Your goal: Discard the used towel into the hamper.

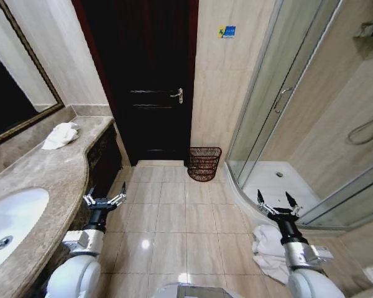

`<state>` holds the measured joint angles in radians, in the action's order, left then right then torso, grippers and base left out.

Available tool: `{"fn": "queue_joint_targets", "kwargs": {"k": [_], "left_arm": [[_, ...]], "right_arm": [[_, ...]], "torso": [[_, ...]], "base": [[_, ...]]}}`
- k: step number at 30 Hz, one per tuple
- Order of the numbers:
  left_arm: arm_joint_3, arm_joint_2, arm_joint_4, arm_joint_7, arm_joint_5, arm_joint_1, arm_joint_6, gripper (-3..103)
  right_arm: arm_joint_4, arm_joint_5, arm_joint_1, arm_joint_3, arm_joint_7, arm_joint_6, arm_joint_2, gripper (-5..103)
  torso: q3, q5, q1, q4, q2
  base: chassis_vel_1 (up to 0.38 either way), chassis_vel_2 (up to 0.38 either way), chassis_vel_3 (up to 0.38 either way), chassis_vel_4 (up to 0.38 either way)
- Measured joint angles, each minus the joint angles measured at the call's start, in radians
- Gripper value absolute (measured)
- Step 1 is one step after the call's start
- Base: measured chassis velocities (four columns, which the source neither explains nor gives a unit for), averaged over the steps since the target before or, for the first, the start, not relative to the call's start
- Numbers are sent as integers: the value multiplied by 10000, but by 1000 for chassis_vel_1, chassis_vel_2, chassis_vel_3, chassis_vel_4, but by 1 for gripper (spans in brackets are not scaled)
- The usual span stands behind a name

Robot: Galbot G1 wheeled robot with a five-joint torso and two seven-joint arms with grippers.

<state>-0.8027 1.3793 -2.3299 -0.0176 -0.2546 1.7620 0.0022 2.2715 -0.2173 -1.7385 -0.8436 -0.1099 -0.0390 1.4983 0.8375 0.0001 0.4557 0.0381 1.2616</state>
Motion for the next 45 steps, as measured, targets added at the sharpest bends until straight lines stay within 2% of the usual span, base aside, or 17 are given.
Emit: {"fn": "queue_joint_targets", "kwargs": {"k": [7,17,45], "left_arm": [[-83,95,-159,153,234,161,91,100],[17,165,-104,155,239,225,-237,100],[23,173,-91,221,349,237,-308,100]], "right_arm": [[126,121,-91,-6,499,238,-31,100],[185,-86,-328,21,543,193,-30,100],[307,-242,-261,41,553,285,-34,100]], "torso": [[33,0,27,0,63],[50,-1,42,0,92],[47,-1,40,0,87]], "base": [[0,0,0,0],[0,0,0,0],[0,0,0,0]]}}
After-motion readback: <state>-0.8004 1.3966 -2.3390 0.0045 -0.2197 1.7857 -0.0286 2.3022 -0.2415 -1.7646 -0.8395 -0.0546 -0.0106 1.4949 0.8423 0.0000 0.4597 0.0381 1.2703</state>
